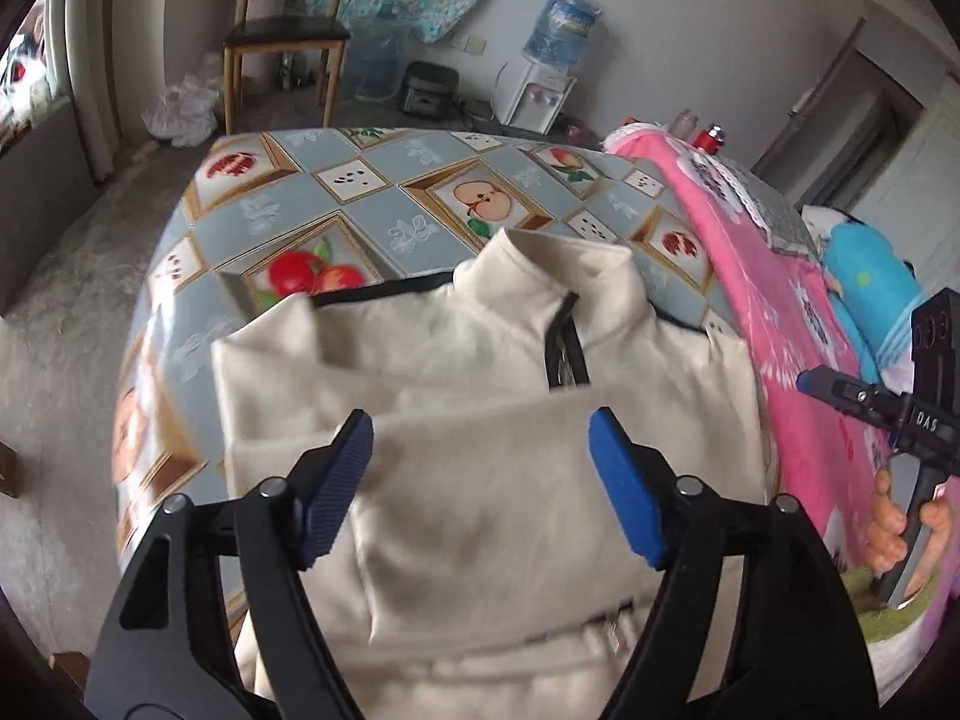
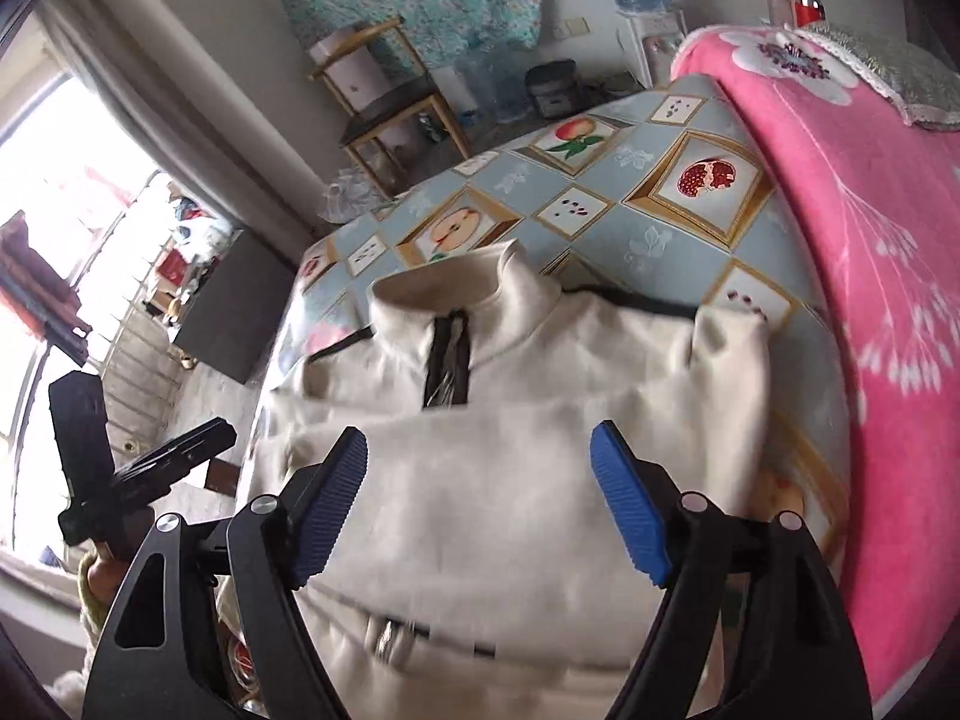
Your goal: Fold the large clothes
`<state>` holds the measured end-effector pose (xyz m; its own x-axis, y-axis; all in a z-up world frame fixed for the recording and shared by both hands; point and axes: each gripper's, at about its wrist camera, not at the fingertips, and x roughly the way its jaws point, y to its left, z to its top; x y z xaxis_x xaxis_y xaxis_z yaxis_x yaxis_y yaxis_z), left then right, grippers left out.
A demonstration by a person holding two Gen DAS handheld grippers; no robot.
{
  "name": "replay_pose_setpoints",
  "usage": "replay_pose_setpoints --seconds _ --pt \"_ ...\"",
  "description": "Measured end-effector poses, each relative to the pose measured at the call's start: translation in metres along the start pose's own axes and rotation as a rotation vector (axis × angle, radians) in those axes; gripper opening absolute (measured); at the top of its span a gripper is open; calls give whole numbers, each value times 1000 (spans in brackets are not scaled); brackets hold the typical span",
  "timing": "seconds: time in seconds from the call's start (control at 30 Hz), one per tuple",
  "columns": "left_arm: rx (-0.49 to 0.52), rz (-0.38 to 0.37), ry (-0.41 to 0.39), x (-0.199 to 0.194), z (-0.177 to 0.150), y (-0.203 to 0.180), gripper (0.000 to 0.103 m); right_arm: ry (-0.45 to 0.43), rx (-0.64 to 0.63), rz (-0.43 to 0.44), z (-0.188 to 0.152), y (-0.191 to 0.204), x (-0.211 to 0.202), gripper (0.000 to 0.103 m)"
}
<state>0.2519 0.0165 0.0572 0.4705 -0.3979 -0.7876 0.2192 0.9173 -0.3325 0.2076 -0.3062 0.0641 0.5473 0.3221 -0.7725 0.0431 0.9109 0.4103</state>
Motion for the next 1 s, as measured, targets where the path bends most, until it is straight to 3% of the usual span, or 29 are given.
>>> replay_pose_setpoints --seconds 0.13,0.3,0.53,0.8,0.9,1.0 --pt "-60 17 39 53 53 -1 73 68 9 -53 51 -1 55 75" --pt "-14 66 99 115 91 -24 73 143 -43 -173 94 9 126 75" --pt "59 209 210 183 100 -39 73 238 -103 -369 122 3 191 75" --pt "122 148 247 165 73 -39 73 332 -128 -264 93 -5 168 75" --pt "155 132 242 157 64 -42 73 325 -138 -274 85 -7 158 75" --pt "143 132 231 153 59 -41 73 258 -124 -240 89 -4 143 74"
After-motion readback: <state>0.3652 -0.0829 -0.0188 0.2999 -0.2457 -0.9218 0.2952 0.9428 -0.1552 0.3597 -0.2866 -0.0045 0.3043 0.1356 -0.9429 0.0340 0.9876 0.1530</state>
